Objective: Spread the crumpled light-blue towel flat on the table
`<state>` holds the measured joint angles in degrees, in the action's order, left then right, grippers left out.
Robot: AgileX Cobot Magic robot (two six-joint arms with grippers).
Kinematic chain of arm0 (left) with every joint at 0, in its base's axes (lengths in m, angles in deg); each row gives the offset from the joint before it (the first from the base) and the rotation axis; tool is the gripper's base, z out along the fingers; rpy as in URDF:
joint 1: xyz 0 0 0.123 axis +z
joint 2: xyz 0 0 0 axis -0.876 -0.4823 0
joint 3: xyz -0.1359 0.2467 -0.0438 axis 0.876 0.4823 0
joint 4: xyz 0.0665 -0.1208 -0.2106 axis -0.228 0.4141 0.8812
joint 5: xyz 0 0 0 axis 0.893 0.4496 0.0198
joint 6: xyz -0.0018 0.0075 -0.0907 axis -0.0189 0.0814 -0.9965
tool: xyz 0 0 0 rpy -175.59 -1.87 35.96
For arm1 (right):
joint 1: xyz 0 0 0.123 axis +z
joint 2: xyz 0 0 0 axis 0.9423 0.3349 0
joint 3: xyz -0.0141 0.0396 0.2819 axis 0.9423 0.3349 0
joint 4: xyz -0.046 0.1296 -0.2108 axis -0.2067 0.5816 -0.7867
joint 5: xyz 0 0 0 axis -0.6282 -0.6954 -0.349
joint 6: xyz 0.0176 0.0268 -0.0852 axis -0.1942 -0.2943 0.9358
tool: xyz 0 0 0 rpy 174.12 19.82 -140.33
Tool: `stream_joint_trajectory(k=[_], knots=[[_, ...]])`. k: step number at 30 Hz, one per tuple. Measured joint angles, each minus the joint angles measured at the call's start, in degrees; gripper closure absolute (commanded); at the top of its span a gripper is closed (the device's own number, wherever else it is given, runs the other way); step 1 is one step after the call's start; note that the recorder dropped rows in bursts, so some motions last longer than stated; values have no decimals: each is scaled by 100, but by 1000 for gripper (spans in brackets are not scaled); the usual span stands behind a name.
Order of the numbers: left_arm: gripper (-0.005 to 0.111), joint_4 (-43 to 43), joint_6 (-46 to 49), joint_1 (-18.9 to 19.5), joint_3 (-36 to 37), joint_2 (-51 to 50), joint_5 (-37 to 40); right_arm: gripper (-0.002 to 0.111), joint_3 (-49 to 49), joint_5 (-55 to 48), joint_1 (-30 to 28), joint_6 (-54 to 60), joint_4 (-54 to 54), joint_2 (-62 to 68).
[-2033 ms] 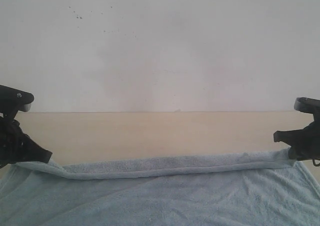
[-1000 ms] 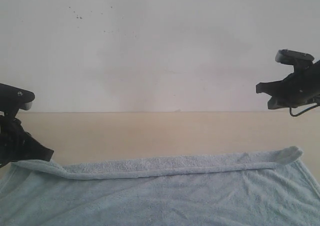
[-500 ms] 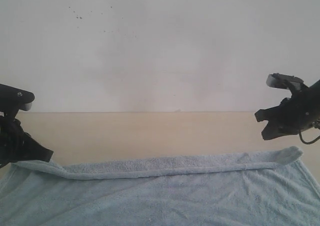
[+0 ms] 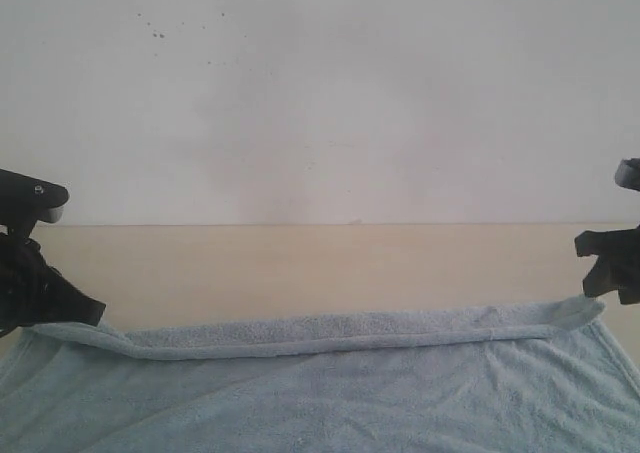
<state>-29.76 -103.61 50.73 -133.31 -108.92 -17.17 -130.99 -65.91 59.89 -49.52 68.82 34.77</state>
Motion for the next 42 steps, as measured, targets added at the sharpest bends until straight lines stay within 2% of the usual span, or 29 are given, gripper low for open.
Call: stream_joint_trajectory(k=[12,27,37,42], knots=[[103,0,0,0,0,0,-57,64,159,749,23,-184,32,178],[103,0,0,0,0,0,-91,64,140,1082,27,-234,114,743],[103,0,0,0,0,0,-149,64,-2,1443,488,-179,208,821],[103,0,0,0,0,0,-149,65,-18,1534,512,-237,222,821]])
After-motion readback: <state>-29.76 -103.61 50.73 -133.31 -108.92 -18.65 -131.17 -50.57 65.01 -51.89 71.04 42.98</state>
